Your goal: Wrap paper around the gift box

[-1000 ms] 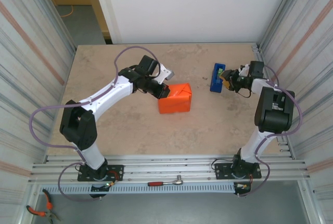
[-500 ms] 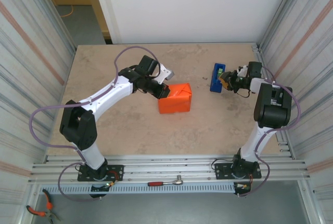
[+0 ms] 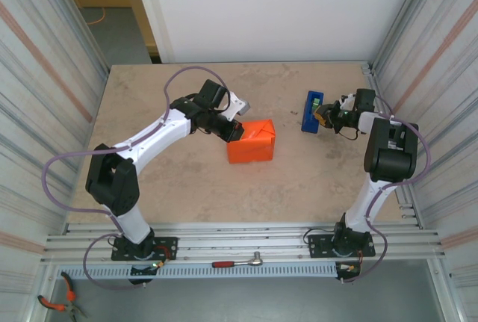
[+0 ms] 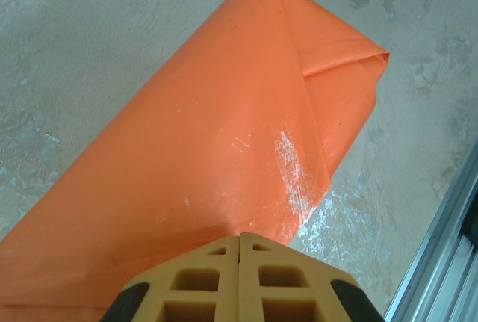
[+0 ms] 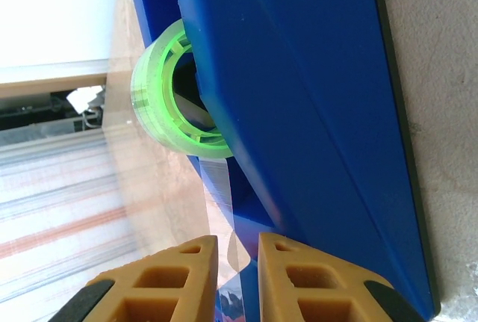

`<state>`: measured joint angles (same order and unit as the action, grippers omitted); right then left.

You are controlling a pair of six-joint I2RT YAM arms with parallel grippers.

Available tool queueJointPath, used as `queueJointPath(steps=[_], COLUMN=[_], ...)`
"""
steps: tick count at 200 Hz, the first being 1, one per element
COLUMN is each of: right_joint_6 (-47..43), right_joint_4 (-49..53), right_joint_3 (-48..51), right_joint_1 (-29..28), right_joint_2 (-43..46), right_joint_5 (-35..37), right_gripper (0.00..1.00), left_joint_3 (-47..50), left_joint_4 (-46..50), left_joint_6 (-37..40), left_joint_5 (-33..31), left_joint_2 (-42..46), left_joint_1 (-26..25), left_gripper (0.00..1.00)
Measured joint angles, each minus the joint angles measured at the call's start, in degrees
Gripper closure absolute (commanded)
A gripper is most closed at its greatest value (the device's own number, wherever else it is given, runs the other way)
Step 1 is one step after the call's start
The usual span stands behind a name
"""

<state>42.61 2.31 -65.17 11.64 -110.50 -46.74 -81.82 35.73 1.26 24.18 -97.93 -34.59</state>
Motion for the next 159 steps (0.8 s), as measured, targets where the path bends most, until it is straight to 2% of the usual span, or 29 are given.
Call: queueJointPath(steps=[58, 159], right_joint_6=[0.44, 0.7], right_joint_4=[-1.03, -2.75], right_joint_3=[0.02, 0.79], right_joint_1=[0.0, 0.24], right_joint_2=[-0.04, -0.07], right_joint_5=[-0.83, -1.53], right_gripper=[0.76, 0.8], left_joint_3=[0.0, 0.0], left_joint_4=[0.0, 0.0], left_joint_6=[0.0, 0.0], left_joint_5=[0.0, 0.0], left_joint_2=[0.0, 0.0], left_joint_1=[0.0, 0.0], left_gripper=[0.99, 0.99])
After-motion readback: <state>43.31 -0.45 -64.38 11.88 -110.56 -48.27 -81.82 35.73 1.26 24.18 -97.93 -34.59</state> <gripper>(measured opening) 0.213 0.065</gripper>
